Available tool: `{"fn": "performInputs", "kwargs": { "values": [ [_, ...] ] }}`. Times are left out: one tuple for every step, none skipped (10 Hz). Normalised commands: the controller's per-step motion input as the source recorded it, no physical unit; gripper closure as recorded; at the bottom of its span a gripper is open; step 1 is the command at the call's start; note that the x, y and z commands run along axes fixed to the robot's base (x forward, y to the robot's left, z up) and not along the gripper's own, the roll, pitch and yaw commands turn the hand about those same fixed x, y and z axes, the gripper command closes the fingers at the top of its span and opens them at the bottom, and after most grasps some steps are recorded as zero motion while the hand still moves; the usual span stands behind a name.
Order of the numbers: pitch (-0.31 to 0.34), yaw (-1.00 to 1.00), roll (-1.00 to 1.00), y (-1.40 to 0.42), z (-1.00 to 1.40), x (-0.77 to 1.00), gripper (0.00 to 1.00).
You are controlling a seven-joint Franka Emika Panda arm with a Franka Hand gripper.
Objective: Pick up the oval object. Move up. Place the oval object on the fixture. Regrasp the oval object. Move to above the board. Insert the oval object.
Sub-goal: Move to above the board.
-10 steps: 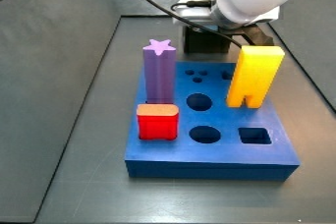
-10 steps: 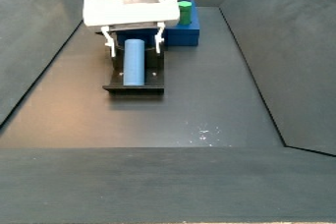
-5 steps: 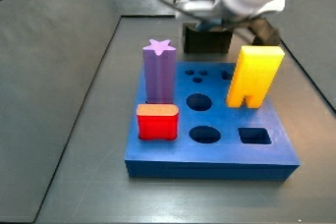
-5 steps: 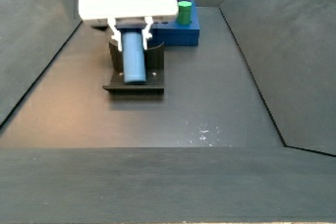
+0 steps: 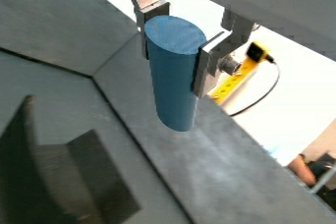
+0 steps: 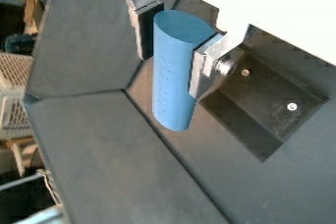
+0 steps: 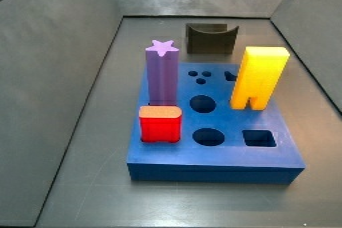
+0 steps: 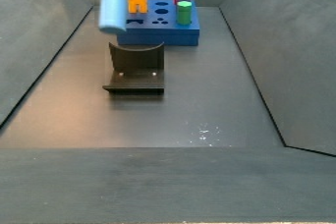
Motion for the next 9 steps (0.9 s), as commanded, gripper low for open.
{"fn": "performInputs", "kwargs": {
  "values": [
    [0.112,-0.26,-0.01,0.06,1.0,0.05,1.0],
    [0.166,-0.19,0.0,0.06,1.0,0.04,1.0],
    [0.216,-0.11,0.0,0.05,1.0,0.03,1.0],
    [0.255,-0.04,-0.01,0.05,1.0,0.03,1.0],
    [0.267,0.01,-0.02,0.04,1.0,0.04,1.0],
    [0.279,0.08,-0.03,0.03,1.0,0.05,1.0],
    [0.273,0.11,-0.03,0.02,1.0,0.05,1.0],
    [0.238,0.17,-0.04,0.0,0.83,0.05,1.0],
    [0.205,0.19,-0.04,-0.01,0.66,0.04,1.0]
  ]
}}
